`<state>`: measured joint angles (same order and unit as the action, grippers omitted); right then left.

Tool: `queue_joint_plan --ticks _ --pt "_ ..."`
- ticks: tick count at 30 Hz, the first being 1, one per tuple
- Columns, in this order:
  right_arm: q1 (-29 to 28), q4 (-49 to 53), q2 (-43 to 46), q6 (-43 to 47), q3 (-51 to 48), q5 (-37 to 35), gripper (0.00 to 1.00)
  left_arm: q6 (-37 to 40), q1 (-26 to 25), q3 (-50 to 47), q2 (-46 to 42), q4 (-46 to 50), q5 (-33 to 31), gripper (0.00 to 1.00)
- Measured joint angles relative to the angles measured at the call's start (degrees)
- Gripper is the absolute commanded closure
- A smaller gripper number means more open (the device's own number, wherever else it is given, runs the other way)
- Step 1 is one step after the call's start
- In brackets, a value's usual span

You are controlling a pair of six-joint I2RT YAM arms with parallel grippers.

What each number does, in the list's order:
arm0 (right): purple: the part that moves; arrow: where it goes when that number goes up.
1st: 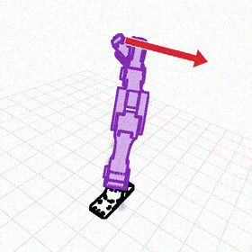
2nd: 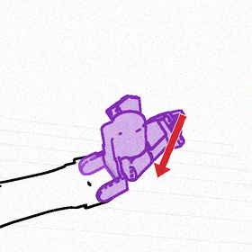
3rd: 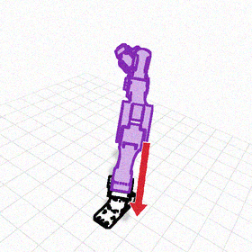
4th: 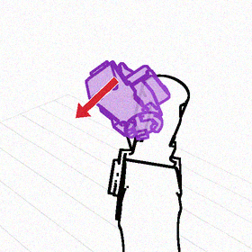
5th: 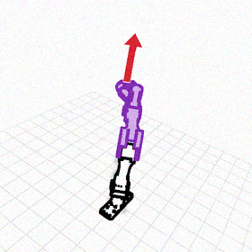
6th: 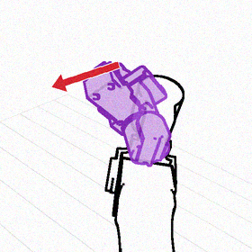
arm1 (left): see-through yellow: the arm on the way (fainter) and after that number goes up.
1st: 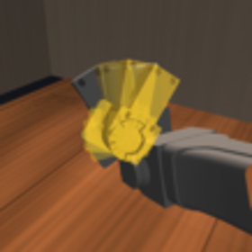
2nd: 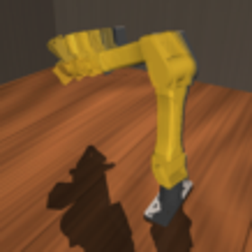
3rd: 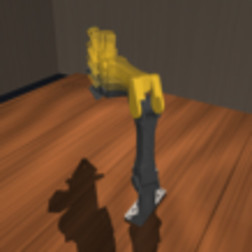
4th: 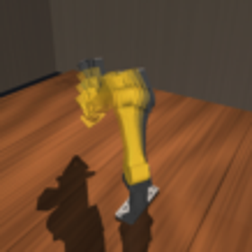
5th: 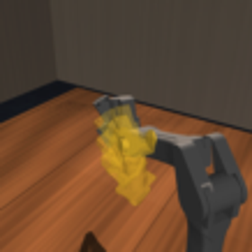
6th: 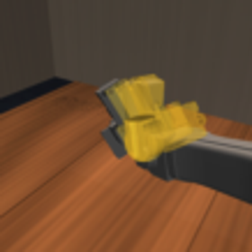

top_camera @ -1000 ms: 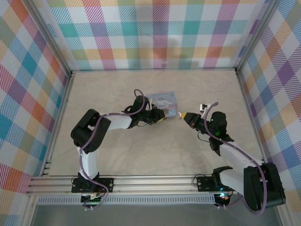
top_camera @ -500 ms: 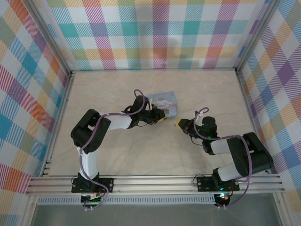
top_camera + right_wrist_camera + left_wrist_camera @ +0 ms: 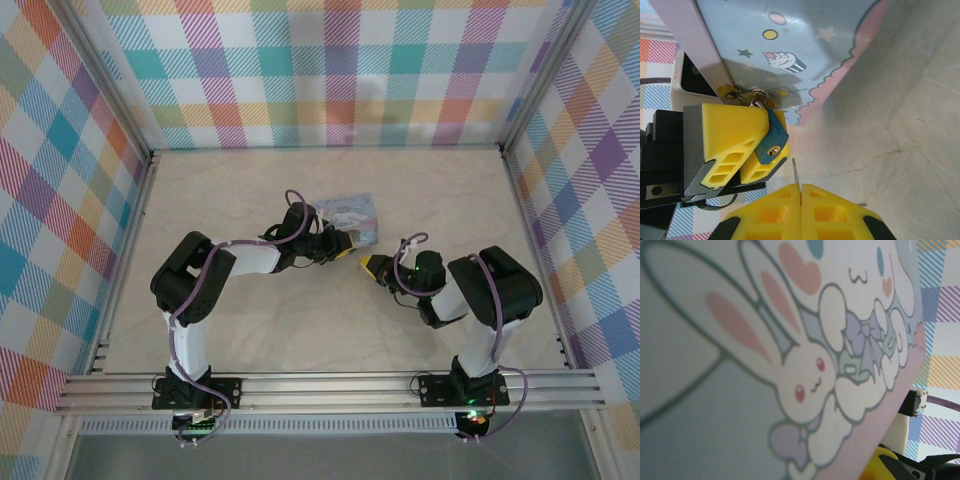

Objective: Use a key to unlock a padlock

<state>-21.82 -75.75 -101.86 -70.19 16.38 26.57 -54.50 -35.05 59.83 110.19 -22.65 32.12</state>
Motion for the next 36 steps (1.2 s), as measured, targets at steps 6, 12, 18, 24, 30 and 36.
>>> queue_joint_plan --ticks 6,12,18,24,30,36 --pt "-0.02 -1.42 0.00 -0.24 0.13 -0.04 1.00 -0.17 0.00 0.00 0.00 -0.15 0.02 0.83" --pt "-0.02 -1.42 0.00 -0.98 0.46 -0.20 1.00 -0.20 0.00 -0.04 0.00 -0.26 0.02 0.83" --pt "-0.02 -1.40 0.00 -1.03 1.27 -0.20 1.00 -0.42 0.02 -0.13 0.00 -1.36 0.00 0.83" --pt "-0.02 -1.38 0.00 -1.18 1.64 -0.15 1.00 -1.05 0.02 -0.50 0.00 -2.54 -0.04 0.83" --pt "-0.28 -1.38 0.00 -2.03 2.08 -0.55 1.00 -1.95 0.11 -1.11 0.00 -4.42 -0.02 0.83" --pt "-1.73 -1.55 -0.55 -5.84 2.69 -3.17 1.00 -3.39 0.57 -1.60 0.35 -6.86 -0.20 0.84"
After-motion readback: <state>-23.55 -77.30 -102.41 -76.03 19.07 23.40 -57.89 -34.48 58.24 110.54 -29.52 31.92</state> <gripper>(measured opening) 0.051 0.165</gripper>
